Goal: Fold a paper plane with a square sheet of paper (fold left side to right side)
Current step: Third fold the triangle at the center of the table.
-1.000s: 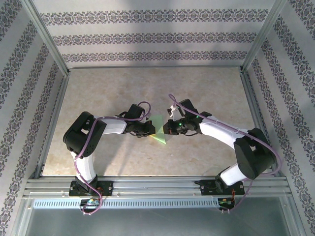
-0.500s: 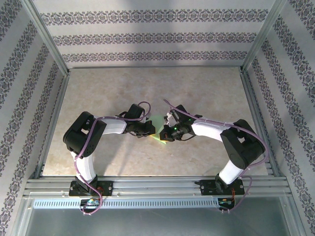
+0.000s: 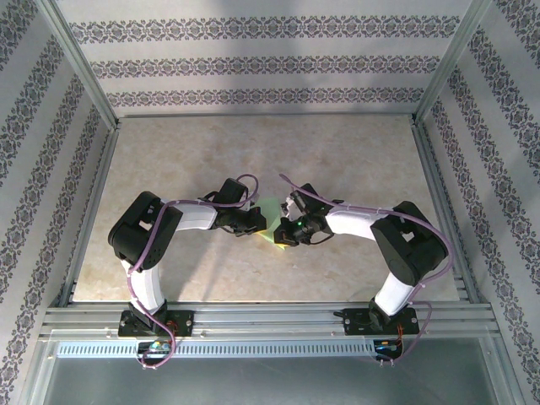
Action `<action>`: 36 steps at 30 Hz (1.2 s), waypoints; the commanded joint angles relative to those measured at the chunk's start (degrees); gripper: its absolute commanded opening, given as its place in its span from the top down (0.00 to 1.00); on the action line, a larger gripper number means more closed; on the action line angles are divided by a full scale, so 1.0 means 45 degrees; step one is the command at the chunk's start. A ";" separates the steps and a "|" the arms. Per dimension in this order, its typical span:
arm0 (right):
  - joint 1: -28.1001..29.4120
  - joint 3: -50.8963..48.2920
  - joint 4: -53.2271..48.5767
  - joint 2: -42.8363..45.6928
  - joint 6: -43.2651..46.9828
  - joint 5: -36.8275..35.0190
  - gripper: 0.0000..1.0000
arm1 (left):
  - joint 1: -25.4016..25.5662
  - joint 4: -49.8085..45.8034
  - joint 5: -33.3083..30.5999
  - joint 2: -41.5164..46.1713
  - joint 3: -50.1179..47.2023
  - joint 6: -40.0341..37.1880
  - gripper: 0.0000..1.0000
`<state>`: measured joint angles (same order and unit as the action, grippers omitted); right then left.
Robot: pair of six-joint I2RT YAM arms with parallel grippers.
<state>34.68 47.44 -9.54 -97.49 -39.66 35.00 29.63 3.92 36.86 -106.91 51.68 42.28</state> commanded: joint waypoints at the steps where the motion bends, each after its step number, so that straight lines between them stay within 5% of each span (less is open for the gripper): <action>1: 0.0145 -0.0229 0.0196 -0.0229 -0.0247 -0.0016 1.00 | 0.0149 -0.0889 -0.1014 -0.0778 -0.0286 -0.0200 0.96; 36: 0.0142 -0.0113 0.0302 0.0297 -0.0447 -0.0361 1.00 | 0.0167 -0.0930 -0.0945 -0.0749 -0.0180 -0.0222 0.92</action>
<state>35.75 46.35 -7.55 -95.24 -41.87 34.76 29.63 3.90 36.91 -106.98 51.77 42.30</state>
